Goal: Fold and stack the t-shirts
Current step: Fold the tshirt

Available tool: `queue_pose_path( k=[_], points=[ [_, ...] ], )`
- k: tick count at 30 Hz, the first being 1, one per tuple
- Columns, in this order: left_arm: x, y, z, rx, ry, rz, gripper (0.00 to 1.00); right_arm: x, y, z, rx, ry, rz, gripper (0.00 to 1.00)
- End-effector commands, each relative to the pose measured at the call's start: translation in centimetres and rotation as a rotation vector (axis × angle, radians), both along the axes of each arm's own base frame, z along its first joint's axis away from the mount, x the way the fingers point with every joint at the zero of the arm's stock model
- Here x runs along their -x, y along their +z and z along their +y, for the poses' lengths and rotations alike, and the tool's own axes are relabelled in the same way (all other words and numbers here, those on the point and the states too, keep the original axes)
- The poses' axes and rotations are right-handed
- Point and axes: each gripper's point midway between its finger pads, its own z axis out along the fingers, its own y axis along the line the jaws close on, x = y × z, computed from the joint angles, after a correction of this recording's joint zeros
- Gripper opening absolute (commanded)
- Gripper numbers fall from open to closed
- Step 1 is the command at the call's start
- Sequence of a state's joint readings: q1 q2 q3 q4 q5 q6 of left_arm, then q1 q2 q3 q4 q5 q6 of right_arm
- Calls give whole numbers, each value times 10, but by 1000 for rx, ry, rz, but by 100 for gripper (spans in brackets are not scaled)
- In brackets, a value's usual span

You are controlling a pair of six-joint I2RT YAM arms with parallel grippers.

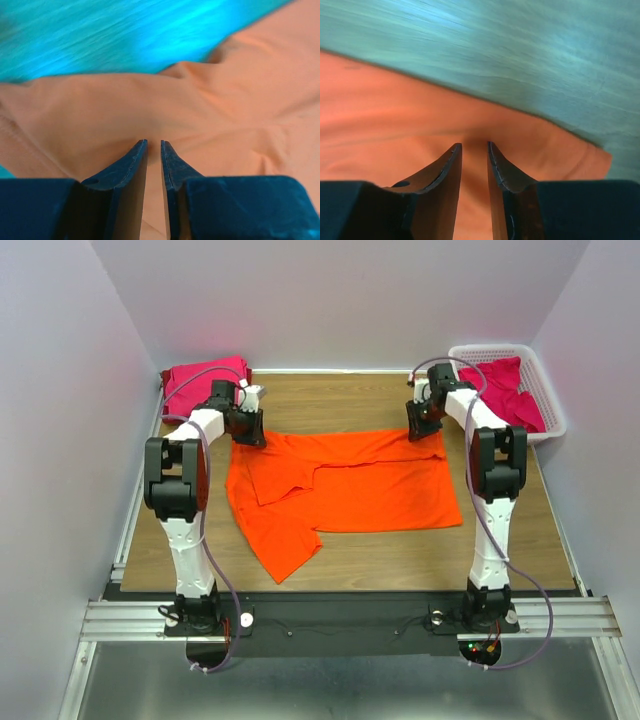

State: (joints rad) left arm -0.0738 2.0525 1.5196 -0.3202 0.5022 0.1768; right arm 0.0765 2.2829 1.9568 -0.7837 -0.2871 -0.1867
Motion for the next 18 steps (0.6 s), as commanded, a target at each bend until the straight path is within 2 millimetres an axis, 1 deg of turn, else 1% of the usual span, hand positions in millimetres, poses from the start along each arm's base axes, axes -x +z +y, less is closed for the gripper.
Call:
queue_pose_path(
  k=[1, 2, 3, 4, 5, 7, 8, 9, 10, 11, 12, 13, 14, 15, 16, 17, 18],
  points=[
    [-21, -3, 28, -51, 126, -37, 28, -18, -15, -30, 139, -76, -50, 32],
    [-18, -10, 33, -66, 137, -19, 27, -17, -21, -36, 166, -93, -47, 32],
    [-12, -26, 45, -103, 158, 20, 27, -11, -31, -47, 215, -112, -30, 31],
    [-9, -33, 54, -117, 174, 39, 25, -10, -34, -51, 237, -124, -26, 31],
    [-1, -42, 56, -119, 180, 73, 23, -10, -37, -55, 249, -134, -28, 31],
    [1, -53, 79, -90, 230, 115, 22, -9, -41, -61, 277, -151, -28, 31],
    [-4, -50, 81, -84, 225, 113, 22, -10, -46, -62, 279, -154, -23, 31],
    [-5, -58, 80, -78, 213, 132, 22, -11, -48, -62, 279, -159, -21, 31],
    [-8, -58, 75, -64, 194, 133, 22, -14, -51, -63, 283, -168, -21, 32],
    [-19, -50, 73, -61, 185, 111, 22, -23, -52, -62, 278, -176, -31, 32],
    [-23, -48, 70, -58, 172, 105, 22, -25, -54, -61, 277, -177, -33, 32],
    [-27, -55, 67, -55, 158, 116, 23, -30, -54, -61, 278, -180, -40, 33],
    [-29, -55, 63, -57, 143, 126, 23, -39, -48, -61, 275, -189, -64, 34],
    [-43, -50, 62, -54, 136, 100, 24, -43, -53, -61, 275, -189, -64, 36],
    [-48, -49, 60, -49, 132, 92, 24, -47, -52, -61, 273, -193, -71, 38],
    [-60, -37, 59, -45, 127, 64, 25, -56, -45, -59, 265, -197, -98, 39],
    [-62, -42, 59, -40, 122, 72, 26, -59, -47, -58, 259, -194, -99, 41]
  ],
)
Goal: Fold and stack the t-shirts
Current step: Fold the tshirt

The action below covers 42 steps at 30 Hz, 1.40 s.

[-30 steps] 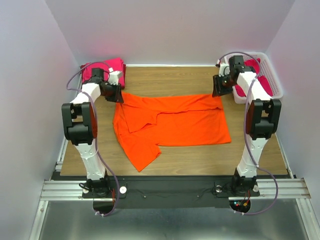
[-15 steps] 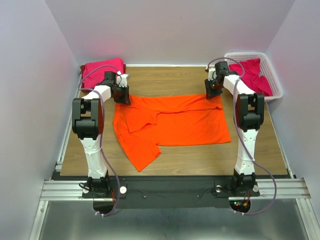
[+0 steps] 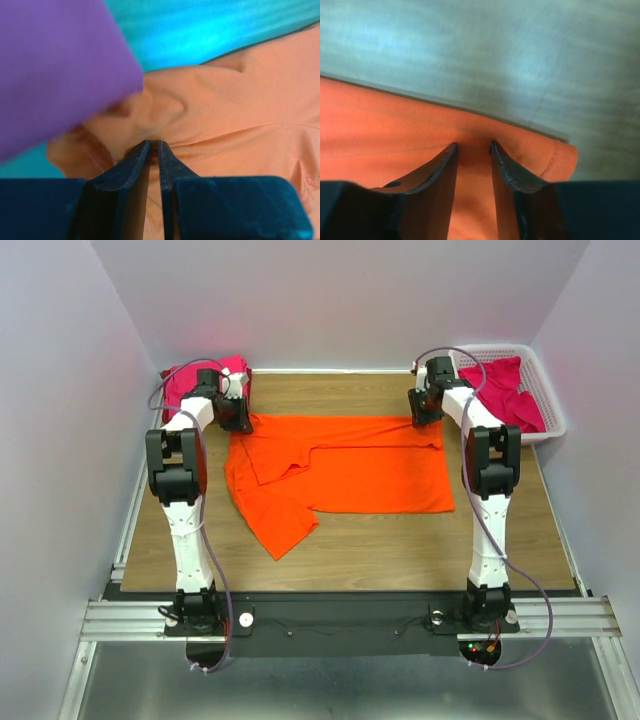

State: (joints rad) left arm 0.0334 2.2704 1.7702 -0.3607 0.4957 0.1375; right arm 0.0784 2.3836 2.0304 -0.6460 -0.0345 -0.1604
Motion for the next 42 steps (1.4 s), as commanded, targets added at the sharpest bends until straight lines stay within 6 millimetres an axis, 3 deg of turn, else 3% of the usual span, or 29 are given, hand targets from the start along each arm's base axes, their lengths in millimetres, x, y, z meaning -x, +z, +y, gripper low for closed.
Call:
queue_pose_path(
  k=[1, 4, 5, 6, 8, 9, 11, 12, 13, 14, 15, 16, 17, 18, 20, 21, 22, 23, 24, 26, 27, 28, 31, 36, 42],
  points=[
    [-10, -14, 4, -45, -23, 40, 26, -13, -23, -19, 51, -52, 10, 45],
    [-18, 9, -4, -3, -66, 5, 29, -22, -1, -14, 34, -36, -38, 51],
    [-16, 18, -7, 12, -82, -2, 32, -22, 17, -10, 13, -23, -63, 58],
    [-16, 38, -10, 18, -96, -38, 34, -19, 26, -6, -5, -8, -71, 62],
    [-9, 60, -16, 41, -139, -70, 40, -14, 72, 7, -64, 40, -135, 69],
    [-4, 88, -18, 45, -160, -119, 41, -5, 79, 12, -83, 61, -131, 71],
    [9, 114, -25, 69, -199, -154, 45, 9, 105, 26, -145, 125, -151, 78],
    [19, 118, -26, 63, -226, -160, 46, 18, 135, 31, -162, 148, -196, 87],
    [30, 144, -28, 58, -249, -211, 47, 34, 137, 37, -191, 180, -168, 100],
    [39, 151, -27, 47, -269, -226, 47, 43, 142, 39, -192, 207, -167, 100],
    [57, 160, -26, 17, -315, -257, 48, 56, 164, 40, -192, 228, -197, 100],
    [69, 162, -28, 7, -361, -271, 48, 67, 164, 41, -193, 250, -184, 100],
    [92, 158, -26, -24, -415, -275, 49, 86, 148, 38, -172, 284, -128, 99],
    [102, 155, -24, -47, -441, -279, 50, 101, 158, 37, -160, 305, -140, 98],
    [125, 142, -21, -80, -491, -250, 50, 126, 148, 32, -115, 364, -99, 91],
    [142, 130, -18, -116, -540, -242, 50, 150, 131, 27, -96, 381, -45, 87],
    [151, 124, -18, -126, -567, -234, 50, 160, 116, 26, -88, 400, -3, 83],
    [161, 117, -18, -131, -592, -221, 48, 173, 116, 21, -46, 434, -9, 75],
    [178, 106, -20, -135, -617, -201, 48, 193, 95, 18, -32, 451, 50, 71],
    [188, 95, -18, -177, -652, -207, 48, 212, 89, 11, 22, 487, 60, 64],
    [202, 82, -27, -178, -694, -183, 48, 220, 85, 10, 32, 498, 69, 62],
    [206, 81, -28, -213, -706, -195, 48, 235, 71, 8, 36, 510, 113, 60],
    [218, 64, -35, -258, -733, -189, 48, 250, 53, -2, 98, 526, 123, 56],
    [233, 46, -46, -243, -728, -167, 48, 250, 34, -11, 165, 546, 103, 54],
    [239, 38, -48, -265, -735, -158, 48, 251, 9, -18, 207, 555, 121, 52]
  ],
)
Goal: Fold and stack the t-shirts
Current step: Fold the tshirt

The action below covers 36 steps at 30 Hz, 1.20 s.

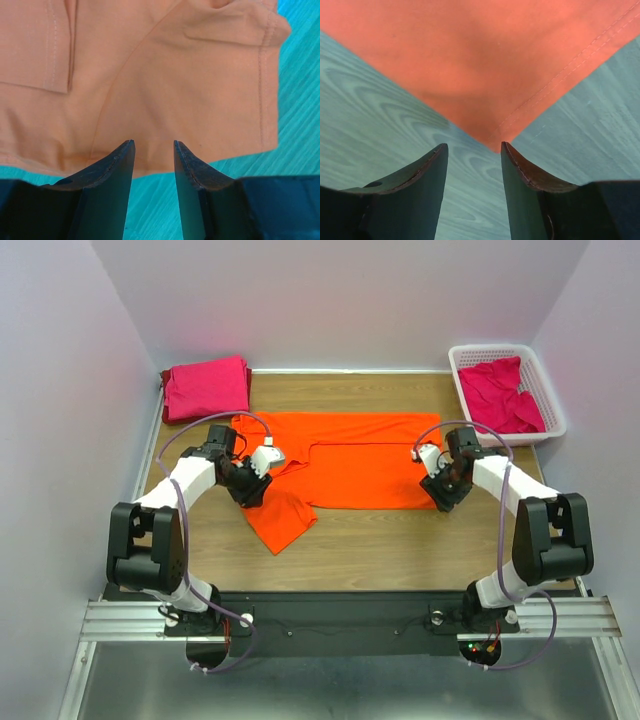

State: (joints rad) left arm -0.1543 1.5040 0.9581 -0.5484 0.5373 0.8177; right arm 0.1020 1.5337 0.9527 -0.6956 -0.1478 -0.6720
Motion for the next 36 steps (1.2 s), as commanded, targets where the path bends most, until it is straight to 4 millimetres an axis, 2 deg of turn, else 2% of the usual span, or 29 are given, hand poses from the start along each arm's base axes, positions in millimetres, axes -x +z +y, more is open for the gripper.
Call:
queue_pose_path(
  k=[1, 7, 13, 16, 22, 23, 25, 26, 28, 29, 32, 36],
  points=[
    [-5, 7, -1, -13, -2, -68, 48, -23, -1, -5, 48, 33, -102, 52],
    [3, -6, 9, -70, -6, -58, 48, -19, -18, -6, 60, 37, -71, 49],
    [14, -26, 21, -139, -26, -54, 51, -9, -34, -17, 122, 51, -48, 32],
    [21, -40, 31, -193, -32, -50, 52, -11, -33, -18, 125, 45, -53, 27],
    [34, -65, 44, -269, -41, -24, 52, -14, -32, -19, 133, 37, -57, 5],
    [37, -68, 45, -274, -47, -16, 49, -14, -32, -20, 141, 34, -55, 1],
    [40, -69, 45, -275, -54, -7, 41, -13, -30, -21, 145, 33, -60, 1],
    [41, -68, 44, -273, -56, -3, 29, -14, -27, -22, 147, 33, -71, 1],
    [43, -60, 40, -252, -67, 5, 14, -16, -21, -22, 149, 27, -86, 1],
    [44, -56, 39, -245, -67, 6, 10, -15, -19, -22, 148, 28, -88, 1],
    [45, -37, 38, -234, -66, -20, 1, -13, -7, -22, 145, 22, -116, 0],
    [45, -19, 41, -245, -58, -39, 0, -6, 5, -29, 176, 19, -139, 0]
  ],
)
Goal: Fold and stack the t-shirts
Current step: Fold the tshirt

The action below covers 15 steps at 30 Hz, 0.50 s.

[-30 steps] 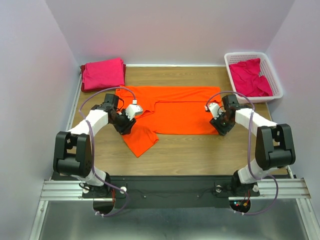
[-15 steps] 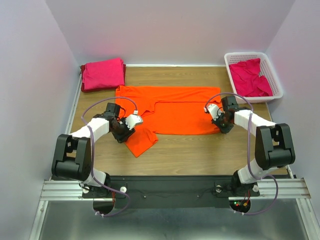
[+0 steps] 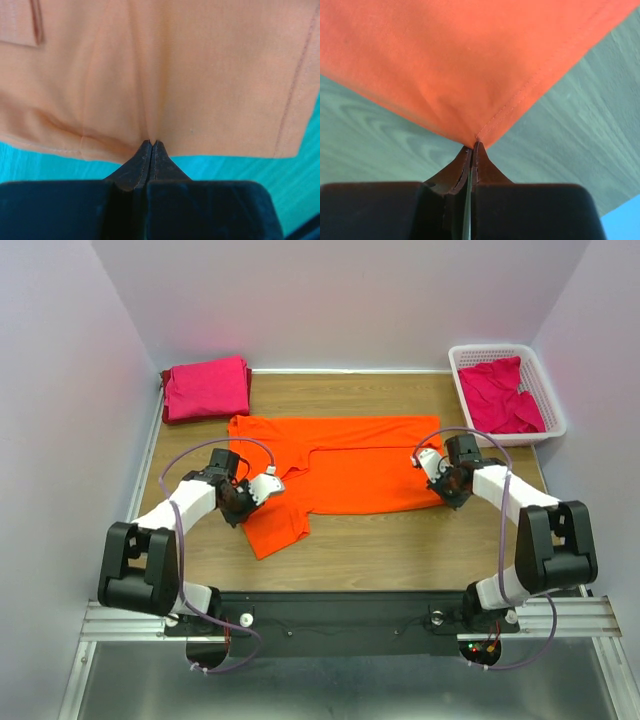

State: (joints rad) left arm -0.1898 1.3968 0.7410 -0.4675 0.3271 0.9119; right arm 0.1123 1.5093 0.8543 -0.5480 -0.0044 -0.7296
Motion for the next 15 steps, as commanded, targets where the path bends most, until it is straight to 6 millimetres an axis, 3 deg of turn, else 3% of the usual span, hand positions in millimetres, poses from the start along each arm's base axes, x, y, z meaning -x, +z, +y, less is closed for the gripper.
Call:
queue_pose_path(
  k=[1, 8, 12, 15],
  points=[
    [10, 26, 4, -13, -6, -4, 0, 3, 22, -6, 31, 3, -58, 0],
    [17, 68, 1, 25, -7, -67, 0, 22, 44, -12, 50, 19, -76, 1],
    [17, 89, 0, 41, -8, -99, 0, 15, 60, -14, 56, 27, -104, 1],
    [-3, 109, -3, 56, 1, -154, 0, 0, 64, -13, 51, 25, -99, 1]
  ],
)
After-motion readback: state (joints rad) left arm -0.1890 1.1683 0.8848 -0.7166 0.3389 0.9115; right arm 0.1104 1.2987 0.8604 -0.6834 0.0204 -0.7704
